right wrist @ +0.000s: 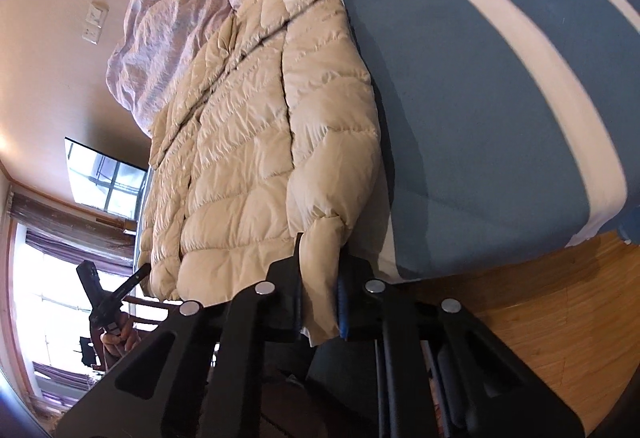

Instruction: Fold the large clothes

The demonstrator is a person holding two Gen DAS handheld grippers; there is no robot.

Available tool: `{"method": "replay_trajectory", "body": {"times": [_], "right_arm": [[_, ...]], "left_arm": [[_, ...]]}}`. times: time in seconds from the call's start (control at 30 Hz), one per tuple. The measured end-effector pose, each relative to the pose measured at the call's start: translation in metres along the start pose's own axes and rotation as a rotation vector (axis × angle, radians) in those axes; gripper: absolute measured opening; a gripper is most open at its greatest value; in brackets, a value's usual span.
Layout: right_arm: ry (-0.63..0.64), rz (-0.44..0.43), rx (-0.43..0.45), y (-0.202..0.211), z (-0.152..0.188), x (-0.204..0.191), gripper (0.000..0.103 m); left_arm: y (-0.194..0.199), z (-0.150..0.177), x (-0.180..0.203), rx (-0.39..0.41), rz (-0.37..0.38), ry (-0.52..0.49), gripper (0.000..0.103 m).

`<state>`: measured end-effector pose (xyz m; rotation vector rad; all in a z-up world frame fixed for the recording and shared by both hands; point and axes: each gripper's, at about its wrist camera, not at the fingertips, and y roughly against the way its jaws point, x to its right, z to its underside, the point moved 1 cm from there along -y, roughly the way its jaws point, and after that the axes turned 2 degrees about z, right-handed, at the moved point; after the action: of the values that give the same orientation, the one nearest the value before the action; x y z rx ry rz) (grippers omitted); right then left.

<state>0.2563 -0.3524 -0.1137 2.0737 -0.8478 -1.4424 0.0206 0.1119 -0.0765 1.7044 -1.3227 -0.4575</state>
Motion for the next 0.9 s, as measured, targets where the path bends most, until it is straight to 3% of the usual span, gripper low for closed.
{"method": "replay_trajectory", "body": {"times": [0.4,0.9], "right_arm": [[0.025,0.047,0.102,0.020,-0.036,-0.018,0.009],[0.122,0.161,0.190,0.009,-0.116,-0.062,0.009]], "left_arm": [[0.017,-0.028,-0.002,0.059,-0.073,0.006,0.008],[0.033,-0.107,0.004,0.174,-0.171,-0.011,0.008]]}}
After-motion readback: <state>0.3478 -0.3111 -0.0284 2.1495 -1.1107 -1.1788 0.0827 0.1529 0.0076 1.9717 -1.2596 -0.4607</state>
